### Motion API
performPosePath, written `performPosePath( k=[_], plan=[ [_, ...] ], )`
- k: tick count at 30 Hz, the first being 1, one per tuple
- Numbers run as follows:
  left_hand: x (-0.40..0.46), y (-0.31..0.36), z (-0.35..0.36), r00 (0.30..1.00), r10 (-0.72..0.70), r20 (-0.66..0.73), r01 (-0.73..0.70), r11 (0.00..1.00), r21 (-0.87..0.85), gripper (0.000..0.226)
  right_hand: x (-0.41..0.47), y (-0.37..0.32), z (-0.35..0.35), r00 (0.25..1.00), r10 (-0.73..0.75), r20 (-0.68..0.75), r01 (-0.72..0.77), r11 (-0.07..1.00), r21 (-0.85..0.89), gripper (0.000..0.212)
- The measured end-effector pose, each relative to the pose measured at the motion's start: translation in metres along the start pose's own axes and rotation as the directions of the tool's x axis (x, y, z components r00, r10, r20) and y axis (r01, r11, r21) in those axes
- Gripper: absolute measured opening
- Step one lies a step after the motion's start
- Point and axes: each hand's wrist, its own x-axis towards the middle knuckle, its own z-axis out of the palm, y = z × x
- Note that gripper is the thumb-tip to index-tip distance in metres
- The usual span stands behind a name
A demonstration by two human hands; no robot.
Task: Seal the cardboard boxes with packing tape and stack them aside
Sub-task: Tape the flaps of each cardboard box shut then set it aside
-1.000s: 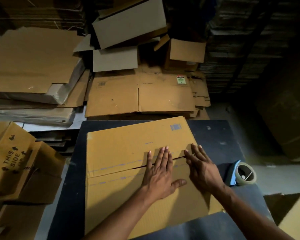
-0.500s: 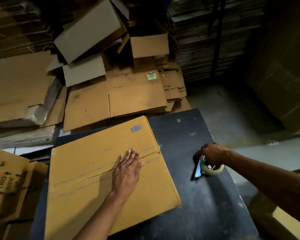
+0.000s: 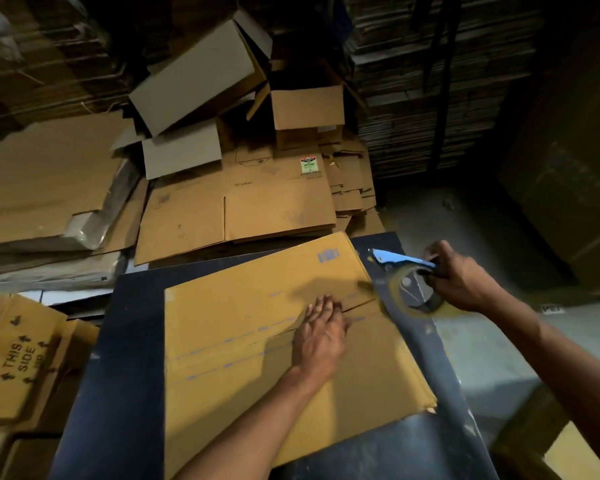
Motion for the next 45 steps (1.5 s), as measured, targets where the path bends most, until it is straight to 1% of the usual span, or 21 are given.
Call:
performPosePath(
  k=[2,3,5,6,10,13,19,25,27,28,29,30,31,32,34,35,36,37,41,43,45],
  plan=[
    [-0.001,0.009,-0.003,0.994,0.098,0.044,-0.099,0.995,0.026,0.094,-0.010,-0.028,-0.011,0.996,0.081,0.023,-0.084,0.974,0.209,0.049],
    [-0.007,0.007,-0.006,0.990,0.129,0.048,-0.132,0.989,0.065,0.098,-0.016,-0.043,-0.012,0.993,0.102,0.065,-0.117,0.948,0.297,0.052],
    [-0.024,-0.015,-0.012,0.988,0.151,0.015,-0.152,0.979,0.137,0.104,-0.027,-0.074,-0.006,0.985,0.091,0.144,-0.141,0.911,0.388,0.055],
    [-0.036,-0.035,-0.015,0.993,0.118,0.002,-0.117,0.982,0.146,0.107,-0.031,-0.088,0.001,0.983,0.069,0.171,-0.133,0.907,0.401,0.056],
    [-0.094,-0.142,-0.020,0.995,-0.101,-0.007,0.101,0.981,0.167,0.108,-0.035,-0.138,0.046,0.979,-0.007,0.202,-0.081,0.904,0.421,0.049],
    [-0.120,-0.188,-0.020,0.992,-0.123,-0.009,0.123,0.982,0.142,0.109,-0.031,-0.174,0.083,0.974,-0.050,0.220,-0.040,0.921,0.388,0.055],
    [-0.121,-0.188,-0.017,0.993,-0.115,0.023,0.110,0.984,0.142,0.107,-0.033,-0.211,0.125,0.959,-0.176,0.223,0.074,0.912,0.403,0.059],
    [-0.121,-0.191,-0.014,0.990,-0.137,0.038,0.130,0.981,0.144,0.106,-0.037,-0.204,0.141,0.944,-0.190,0.269,0.099,0.943,0.319,0.061],
    [-0.120,-0.194,-0.017,0.990,-0.139,0.003,0.139,0.989,0.054,0.103,-0.034,-0.206,0.141,0.938,-0.229,0.262,0.155,0.950,0.272,0.061],
    [-0.121,-0.193,-0.023,0.987,-0.147,-0.058,0.142,0.986,-0.087,0.102,-0.034,-0.207,0.141,0.933,-0.248,0.262,0.183,0.951,0.250,0.060],
    [-0.122,-0.191,-0.029,0.974,-0.186,-0.128,0.141,0.943,-0.301,0.098,-0.034,-0.208,0.142,0.928,-0.262,0.264,0.202,0.951,0.234,0.060],
    [-0.123,-0.186,-0.038,0.949,-0.265,-0.172,0.136,0.834,-0.534,0.095,-0.034,-0.208,0.142,0.925,-0.268,0.268,0.211,0.952,0.222,0.060],
    [-0.125,-0.180,-0.048,0.917,-0.365,-0.162,0.133,0.662,-0.737,0.091,-0.035,-0.208,0.143,0.923,-0.272,0.271,0.219,0.953,0.211,0.060],
    [-0.126,-0.173,-0.059,0.891,-0.446,-0.087,0.139,0.449,-0.883,0.086,-0.035,-0.208,0.143,0.922,-0.275,0.271,0.226,0.954,0.200,0.061],
    [-0.126,-0.157,-0.083,0.862,-0.480,0.162,0.191,0.012,-0.981,0.075,-0.036,-0.208,0.144,0.919,-0.285,0.273,0.244,0.954,0.174,0.062],
    [-0.125,-0.150,-0.092,0.855,-0.454,0.250,0.214,-0.129,-0.968,0.069,-0.036,-0.210,0.144,0.916,-0.293,0.276,0.259,0.954,0.153,0.062],
    [-0.125,-0.146,-0.099,0.857,-0.432,0.281,0.220,-0.186,-0.958,0.064,-0.036,-0.212,0.144,0.912,-0.298,0.282,0.274,0.954,0.120,0.062],
    [-0.125,-0.143,-0.102,0.860,-0.428,0.278,0.214,-0.191,-0.958,0.059,-0.037,-0.215,0.144,0.908,-0.303,0.290,0.292,0.953,0.084,0.062],
    [-0.130,-0.148,-0.106,0.872,-0.427,0.239,0.198,-0.138,-0.970,0.051,-0.043,-0.236,0.143,0.898,-0.325,0.298,0.383,0.909,-0.162,0.062],
    [-0.136,-0.158,-0.104,0.883,-0.411,0.227,0.222,-0.062,-0.973,0.054,-0.048,-0.247,0.146,0.888,-0.341,0.308,0.436,0.839,-0.326,0.060],
    [-0.144,-0.167,-0.101,0.883,-0.410,0.226,0.227,-0.047,-0.973,0.053,-0.051,-0.256,0.148,0.871,-0.374,0.318,0.483,0.769,-0.418,0.057]
  ],
)
